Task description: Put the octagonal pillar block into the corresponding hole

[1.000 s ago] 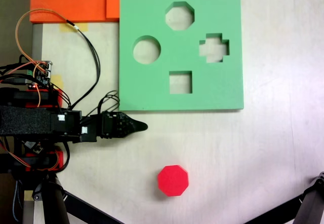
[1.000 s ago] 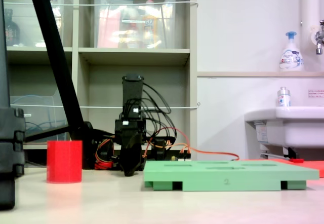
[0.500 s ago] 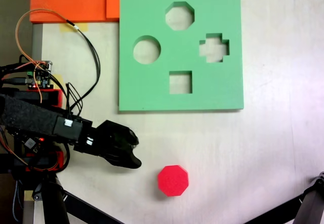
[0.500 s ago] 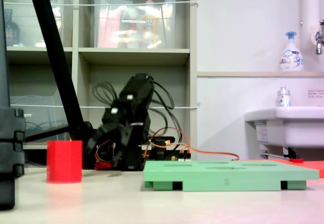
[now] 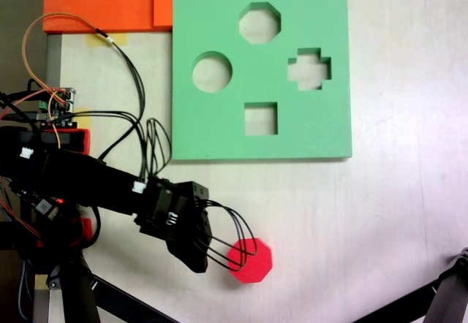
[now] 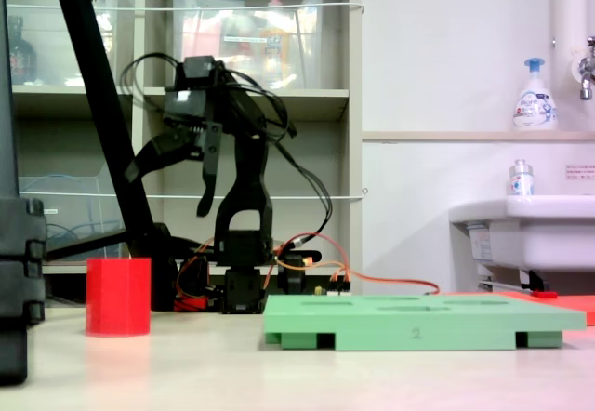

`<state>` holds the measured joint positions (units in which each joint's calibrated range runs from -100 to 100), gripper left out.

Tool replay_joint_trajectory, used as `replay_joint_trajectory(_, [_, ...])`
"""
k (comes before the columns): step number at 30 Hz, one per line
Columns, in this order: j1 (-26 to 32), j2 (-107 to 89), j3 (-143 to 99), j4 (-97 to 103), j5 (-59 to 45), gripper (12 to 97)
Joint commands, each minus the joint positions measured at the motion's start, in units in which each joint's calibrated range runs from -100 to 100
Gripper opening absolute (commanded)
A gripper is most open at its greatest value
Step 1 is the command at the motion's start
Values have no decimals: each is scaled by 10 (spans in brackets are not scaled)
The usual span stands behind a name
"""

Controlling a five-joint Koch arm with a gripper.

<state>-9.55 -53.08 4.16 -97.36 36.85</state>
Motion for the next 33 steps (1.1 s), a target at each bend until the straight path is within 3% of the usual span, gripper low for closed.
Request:
replay_joint_trajectory(1, [-3, 21, 63, -26, 7, 784])
replay_joint_trajectory(5, [-14, 94, 104, -26, 9, 895])
replay_joint_trajectory(20, [-25, 423, 230, -26, 8, 893])
replay_joint_trajectory(33, [-25, 550, 256, -26, 8, 889])
